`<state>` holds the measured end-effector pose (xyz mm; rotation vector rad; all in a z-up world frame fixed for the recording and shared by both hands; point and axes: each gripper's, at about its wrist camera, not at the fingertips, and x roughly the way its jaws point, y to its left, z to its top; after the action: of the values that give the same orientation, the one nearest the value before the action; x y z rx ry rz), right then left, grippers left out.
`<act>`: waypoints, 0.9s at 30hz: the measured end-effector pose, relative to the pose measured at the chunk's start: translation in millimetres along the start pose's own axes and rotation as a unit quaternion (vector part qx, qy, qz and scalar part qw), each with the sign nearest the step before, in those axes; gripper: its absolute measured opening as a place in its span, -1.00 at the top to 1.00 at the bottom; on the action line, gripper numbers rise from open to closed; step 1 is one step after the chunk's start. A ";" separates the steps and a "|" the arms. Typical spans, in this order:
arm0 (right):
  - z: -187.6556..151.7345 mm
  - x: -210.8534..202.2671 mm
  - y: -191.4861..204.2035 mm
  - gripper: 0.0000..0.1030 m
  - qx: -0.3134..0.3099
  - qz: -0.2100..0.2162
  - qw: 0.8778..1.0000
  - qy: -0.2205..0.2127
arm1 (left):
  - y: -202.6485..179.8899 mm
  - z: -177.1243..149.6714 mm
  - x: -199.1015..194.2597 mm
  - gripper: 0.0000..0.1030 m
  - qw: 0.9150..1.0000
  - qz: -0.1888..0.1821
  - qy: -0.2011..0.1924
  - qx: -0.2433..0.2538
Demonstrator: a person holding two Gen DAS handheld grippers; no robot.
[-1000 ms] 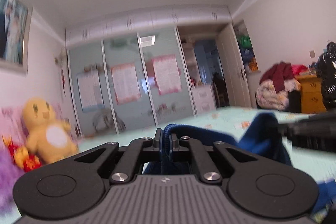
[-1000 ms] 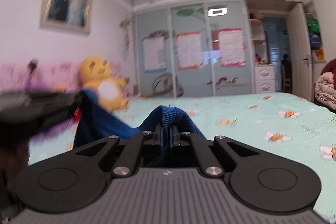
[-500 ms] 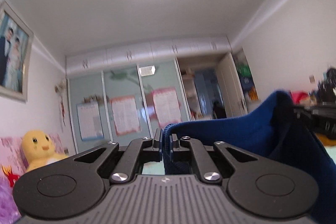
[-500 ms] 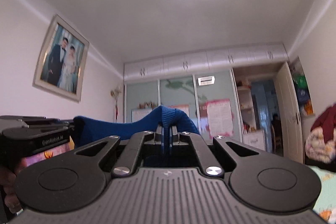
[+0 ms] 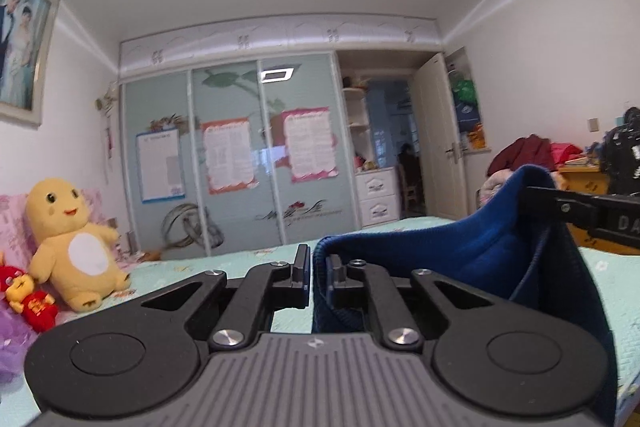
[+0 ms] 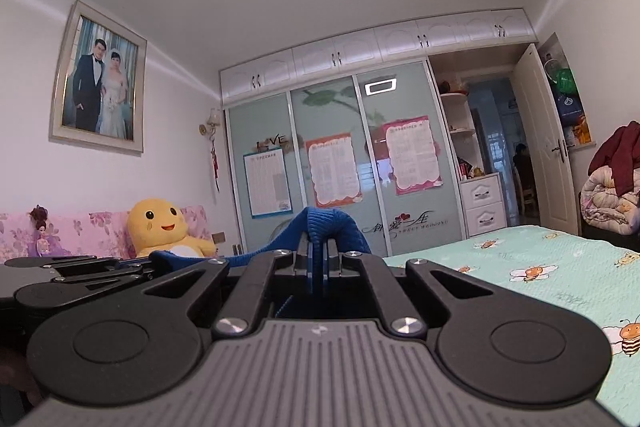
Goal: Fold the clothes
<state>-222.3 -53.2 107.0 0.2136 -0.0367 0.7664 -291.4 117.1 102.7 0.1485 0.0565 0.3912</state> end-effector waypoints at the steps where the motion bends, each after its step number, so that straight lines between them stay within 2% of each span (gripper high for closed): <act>1: -3.3 2.0 0.8 0.95 -0.001 0.001 1.000 0.005 | 1.8 -4.3 4.3 0.76 1.000 0.006 0.008 -0.002; 2: -8.9 6.5 1.9 0.95 -0.003 0.000 1.000 0.016 | 3.2 -12.2 10.7 0.76 1.000 0.009 0.025 -0.003; 4: -23.1 15.8 1.9 0.88 -0.007 0.003 0.999 0.047 | 3.4 -40.1 24.8 0.73 0.997 0.009 0.081 -0.003; 5: -33.9 21.5 0.9 0.71 -0.010 0.004 0.997 0.073 | 2.7 -57.9 32.2 0.54 0.994 0.006 0.113 -0.003; 6: -48.0 29.2 -0.3 0.52 -0.015 0.001 0.994 0.108 | 1.1 -77.5 39.5 0.19 0.989 0.001 0.148 0.000; 7: -62.1 36.4 -1.7 0.17 -0.019 -0.002 0.990 0.142 | -1.7 -99.6 45.8 0.06 0.983 -0.003 0.183 0.003; 8: -76.1 39.5 -4.7 0.01 -0.021 -0.007 0.985 0.172 | -3.1 -120.5 46.3 0.03 0.977 0.001 0.211 0.005; 11: -119.7 27.4 -21.0 0.01 -0.009 -0.025 0.971 0.237 | -2.3 -175.6 37.9 0.04 0.961 0.012 0.276 -0.003; 15: -156.7 -24.9 -58.1 0.00 0.046 -0.041 0.958 0.279 | 10.4 -213.9 2.2 -0.01 0.952 0.020 0.301 -0.054; 20: -185.4 -87.6 -80.7 -0.08 0.096 -0.072 0.942 0.313 | 11.4 -234.4 -28.4 -0.13 0.949 0.023 0.303 -0.080; 22: -192.2 -102.9 -82.5 -0.14 0.118 -0.069 0.939 0.315 | 8.4 -243.3 -34.5 -0.15 0.948 0.019 0.310 -0.076; 24: -196.6 -112.1 -76.9 -0.29 0.132 -0.055 0.936 0.322 | 10.0 -252.0 -34.0 -0.15 0.944 0.024 0.318 -0.080; 27: -205.8 -108.6 -62.4 -0.32 0.099 -0.027 0.927 0.361 | 2.5 -259.5 -35.2 -0.16 0.943 0.037 0.319 -0.082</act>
<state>-266.6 -129.0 -117.3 0.1120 0.7479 0.7558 -346.4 140.4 -152.3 -0.1472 0.6595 0.5042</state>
